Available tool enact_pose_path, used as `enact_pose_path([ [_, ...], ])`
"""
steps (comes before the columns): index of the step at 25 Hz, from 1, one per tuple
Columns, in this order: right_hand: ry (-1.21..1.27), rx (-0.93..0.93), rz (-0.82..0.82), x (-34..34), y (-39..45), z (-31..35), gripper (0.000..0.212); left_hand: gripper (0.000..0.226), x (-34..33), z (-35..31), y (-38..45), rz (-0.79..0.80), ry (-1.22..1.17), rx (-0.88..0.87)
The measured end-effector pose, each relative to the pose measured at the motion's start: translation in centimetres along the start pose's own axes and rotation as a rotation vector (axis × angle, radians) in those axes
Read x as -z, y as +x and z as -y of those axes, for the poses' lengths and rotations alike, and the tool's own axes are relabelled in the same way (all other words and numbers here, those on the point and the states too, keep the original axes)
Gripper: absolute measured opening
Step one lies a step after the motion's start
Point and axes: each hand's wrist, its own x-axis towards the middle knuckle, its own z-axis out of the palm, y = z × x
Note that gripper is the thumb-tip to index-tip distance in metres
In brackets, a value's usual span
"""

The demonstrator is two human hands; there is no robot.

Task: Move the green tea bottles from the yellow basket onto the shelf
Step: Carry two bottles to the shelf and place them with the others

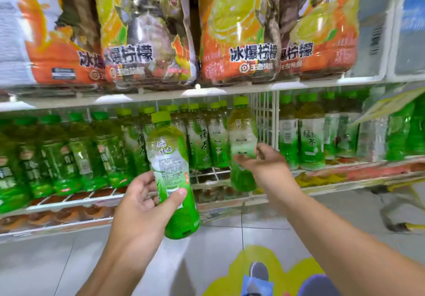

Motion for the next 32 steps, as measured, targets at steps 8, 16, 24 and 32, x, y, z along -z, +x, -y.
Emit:
enact_pose_path([
  [8, 0.111, -0.001, -0.131, -1.7, 9.3, -3.5, 0.038, 0.052, -0.5, 2.1, 2.1, 0.006, 0.009, 0.030],
  [16, -0.227, -0.084, -0.138, -3.9, 15.1, -6.5, 0.060, 0.051, -0.9, 3.5, 4.8, -0.019, 0.084, 0.011],
  [24, -0.379, 0.008, -0.156, -3.6, 12.8, -6.2, 0.079, 0.058, -3.0, 2.4, 6.1, -0.127, 0.119, 0.007],
  [32, -0.019, 0.020, 0.388, -5.2, 1.1, -0.2, 0.010, 0.052, -6.0, 2.0, 6.0, -0.231, 0.315, -0.099],
])
